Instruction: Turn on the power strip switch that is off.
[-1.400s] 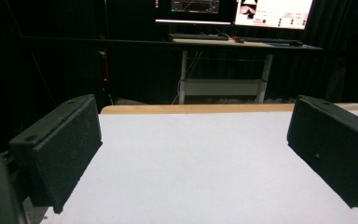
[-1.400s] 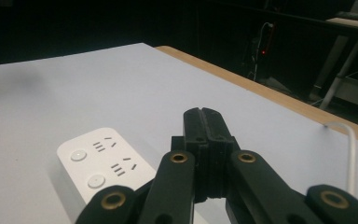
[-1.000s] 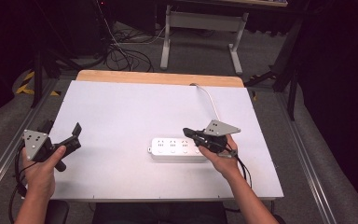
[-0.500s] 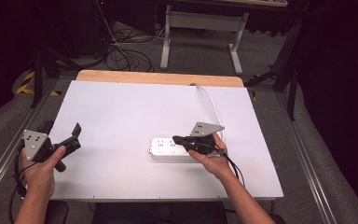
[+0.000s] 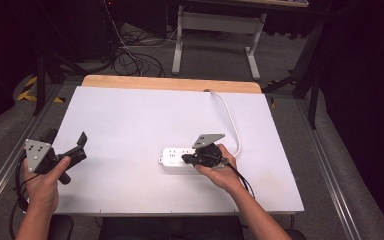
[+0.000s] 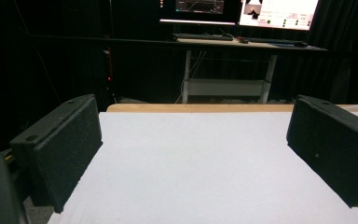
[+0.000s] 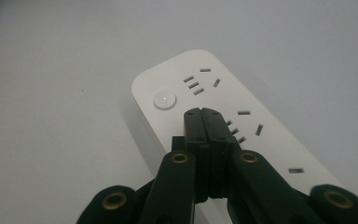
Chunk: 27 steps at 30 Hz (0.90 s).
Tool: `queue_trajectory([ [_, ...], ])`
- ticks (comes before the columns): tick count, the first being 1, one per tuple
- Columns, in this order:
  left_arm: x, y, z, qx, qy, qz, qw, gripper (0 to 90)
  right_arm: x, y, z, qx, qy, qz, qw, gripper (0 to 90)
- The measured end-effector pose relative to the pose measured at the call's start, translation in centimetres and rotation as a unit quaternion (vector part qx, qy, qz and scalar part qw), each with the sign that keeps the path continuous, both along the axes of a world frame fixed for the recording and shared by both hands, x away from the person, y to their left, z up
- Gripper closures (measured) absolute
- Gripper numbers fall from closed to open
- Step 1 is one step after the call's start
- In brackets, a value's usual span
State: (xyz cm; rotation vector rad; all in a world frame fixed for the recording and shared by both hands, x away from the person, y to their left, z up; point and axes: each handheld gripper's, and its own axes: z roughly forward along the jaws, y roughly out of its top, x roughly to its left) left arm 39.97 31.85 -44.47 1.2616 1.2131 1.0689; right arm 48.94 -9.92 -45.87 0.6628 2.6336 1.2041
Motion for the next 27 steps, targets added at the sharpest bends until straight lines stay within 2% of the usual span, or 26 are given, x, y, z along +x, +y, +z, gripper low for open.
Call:
queue_trajectory([
  [3, 0.01, 0.02, -0.02, -0.001, 0.000, 0.000, 1.0000, 3.8, -0.09, 0.16, -0.01, -0.004, 0.002, -0.001, 1.0000, 90.0],
  [15, 0.05, -0.02, -0.03, 0.002, 0.001, -0.001, 1.0000, 3.8, 0.45, -0.15, -0.38, 0.017, 0.026, -0.009, 0.9995, 90.0],
  [22, -0.07, -0.05, 0.00, 0.001, 0.000, -0.001, 1.0000, 3.8, 0.11, 0.11, -0.39, 0.004, 0.012, -0.012, 0.9998, 90.0],
  [27, -0.10, -0.04, -0.02, -0.001, 0.000, 0.000, 1.0000, 3.8, 0.11, 0.18, -0.36, 0.002, 0.018, -0.017, 0.9997, 90.0],
])
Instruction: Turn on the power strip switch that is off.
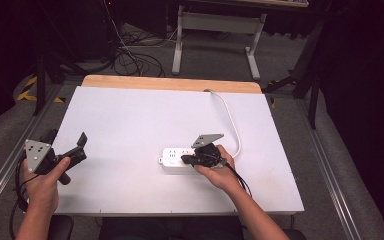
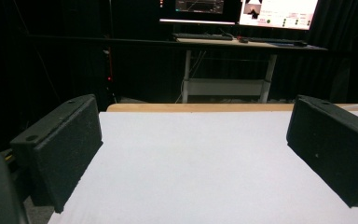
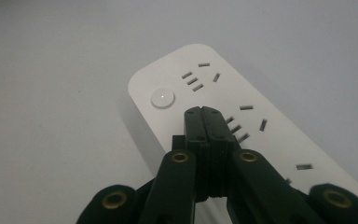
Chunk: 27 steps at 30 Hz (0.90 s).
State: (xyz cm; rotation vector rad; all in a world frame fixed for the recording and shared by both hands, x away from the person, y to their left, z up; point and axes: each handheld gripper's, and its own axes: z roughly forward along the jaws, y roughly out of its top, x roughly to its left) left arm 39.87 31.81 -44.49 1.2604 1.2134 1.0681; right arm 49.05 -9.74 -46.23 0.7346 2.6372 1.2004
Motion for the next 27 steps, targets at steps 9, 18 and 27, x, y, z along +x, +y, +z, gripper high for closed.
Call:
queue_trajectory([
  [9, -0.11, 0.06, -0.02, 0.002, 0.001, 0.000, 1.0000, 3.8, -0.13, 0.30, 0.04, -0.010, 0.004, -0.010, 0.9999, 90.0],
  [18, -0.22, 0.22, -0.05, -0.001, 0.001, 0.004, 1.0000, 4.0, -0.33, 0.30, -0.05, -0.011, -0.002, -0.013, 0.9999, 90.0],
  [27, -0.11, 0.15, -0.06, 0.000, 0.002, 0.003, 1.0000, 3.8, -0.34, 0.41, 0.04, -0.015, -0.005, -0.011, 0.9998, 90.0],
])
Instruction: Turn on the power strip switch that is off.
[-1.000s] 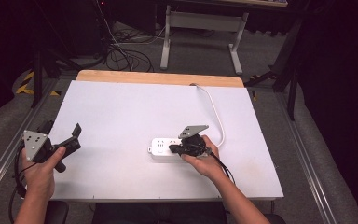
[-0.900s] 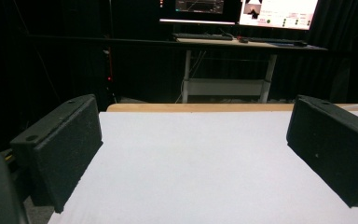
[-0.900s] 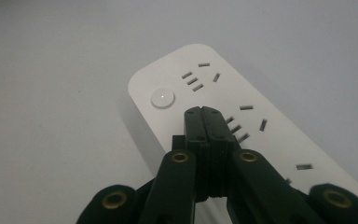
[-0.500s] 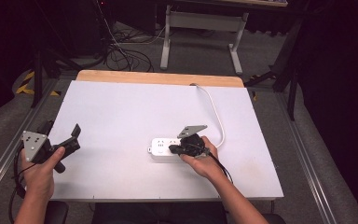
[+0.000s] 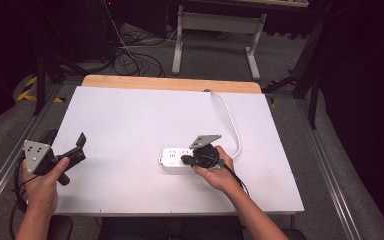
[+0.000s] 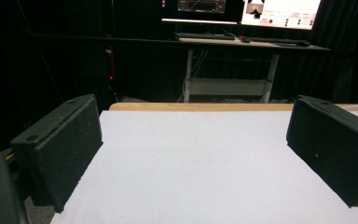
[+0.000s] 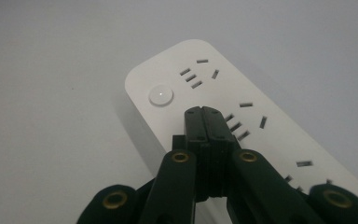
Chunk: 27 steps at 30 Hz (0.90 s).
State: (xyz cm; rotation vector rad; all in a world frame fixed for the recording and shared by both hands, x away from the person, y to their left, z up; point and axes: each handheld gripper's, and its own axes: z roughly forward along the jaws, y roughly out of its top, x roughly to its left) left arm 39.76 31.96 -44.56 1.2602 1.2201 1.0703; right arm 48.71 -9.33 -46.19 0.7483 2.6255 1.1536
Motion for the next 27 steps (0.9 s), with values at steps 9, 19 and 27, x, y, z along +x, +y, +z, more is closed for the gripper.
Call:
queue_trajectory([
  [9, -0.04, -0.01, 0.02, 0.002, 0.000, -0.001, 1.0000, 3.8, -0.07, 0.03, 0.01, -0.003, -0.004, -0.001, 1.0000, 90.0],
  [19, 0.09, -0.16, 0.02, 0.000, 0.000, -0.002, 1.0000, 3.9, -0.10, 0.06, 0.02, -0.005, -0.006, -0.001, 1.0000, 90.0],
  [27, -0.08, -0.24, 0.08, 0.002, -0.002, -0.006, 1.0000, 3.9, -0.13, 0.09, 0.04, -0.005, -0.006, -0.003, 1.0000, 90.0],
])
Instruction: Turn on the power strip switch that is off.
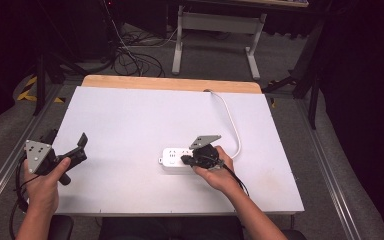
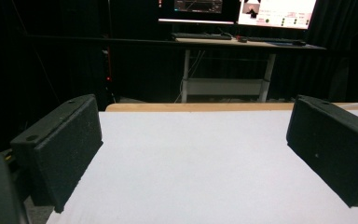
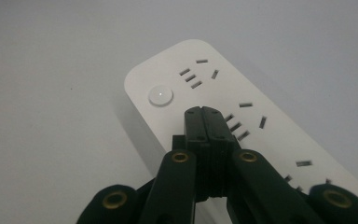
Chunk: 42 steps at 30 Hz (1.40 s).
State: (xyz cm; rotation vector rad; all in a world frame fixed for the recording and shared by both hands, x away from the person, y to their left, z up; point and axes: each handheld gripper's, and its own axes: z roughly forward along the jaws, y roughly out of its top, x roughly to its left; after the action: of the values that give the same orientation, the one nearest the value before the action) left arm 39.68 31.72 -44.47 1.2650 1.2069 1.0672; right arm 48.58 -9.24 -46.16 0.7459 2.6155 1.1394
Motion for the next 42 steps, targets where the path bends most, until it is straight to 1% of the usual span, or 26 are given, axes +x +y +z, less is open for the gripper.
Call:
queue_trajectory([
  [7, -0.01, -0.01, 0.03, 0.003, 0.000, 0.000, 1.0000, 4.0, -0.16, 0.10, 0.03, -0.005, -0.006, -0.003, 1.0000, 90.0],
  [10, 0.05, -0.01, -0.01, -0.001, 0.001, 0.000, 1.0000, 4.0, -0.15, 0.12, 0.03, -0.004, -0.005, -0.002, 1.0000, 90.0],
  [21, 0.26, -0.01, -0.05, 0.002, 0.003, -0.001, 1.0000, 4.0, -0.23, 0.16, 0.02, -0.005, -0.009, -0.004, 0.9999, 90.0],
  [26, 0.29, -0.09, -0.04, 0.003, 0.002, -0.003, 1.0000, 4.0, -0.57, 0.23, 0.05, -0.007, -0.022, -0.008, 0.9997, 90.0],
  [28, 0.28, -0.11, -0.04, 0.001, 0.001, -0.004, 1.0000, 4.0, -0.58, 0.21, 0.12, -0.008, -0.019, -0.008, 0.9997, 90.0],
  [31, 0.37, -0.08, -0.06, 0.005, 0.003, -0.005, 1.0000, 4.0, -0.53, 0.14, 0.08, -0.002, -0.014, -0.009, 0.9999, 90.0],
  [33, 0.43, -0.17, -0.08, 0.001, 0.004, -0.006, 1.0000, 4.0, -0.49, 0.10, 0.07, -0.001, -0.012, -0.010, 0.9999, 90.0],
  [35, 0.46, -0.17, -0.06, 0.003, 0.004, -0.006, 1.0000, 4.1, -0.43, 0.05, 0.05, 0.002, -0.008, -0.010, 0.9999, 90.0],
  [42, 0.47, -0.21, -0.06, 0.003, 0.003, -0.006, 1.0000, 4.1, -0.39, -0.03, 0.02, 0.006, -0.007, -0.011, 0.9999, 90.0],
])
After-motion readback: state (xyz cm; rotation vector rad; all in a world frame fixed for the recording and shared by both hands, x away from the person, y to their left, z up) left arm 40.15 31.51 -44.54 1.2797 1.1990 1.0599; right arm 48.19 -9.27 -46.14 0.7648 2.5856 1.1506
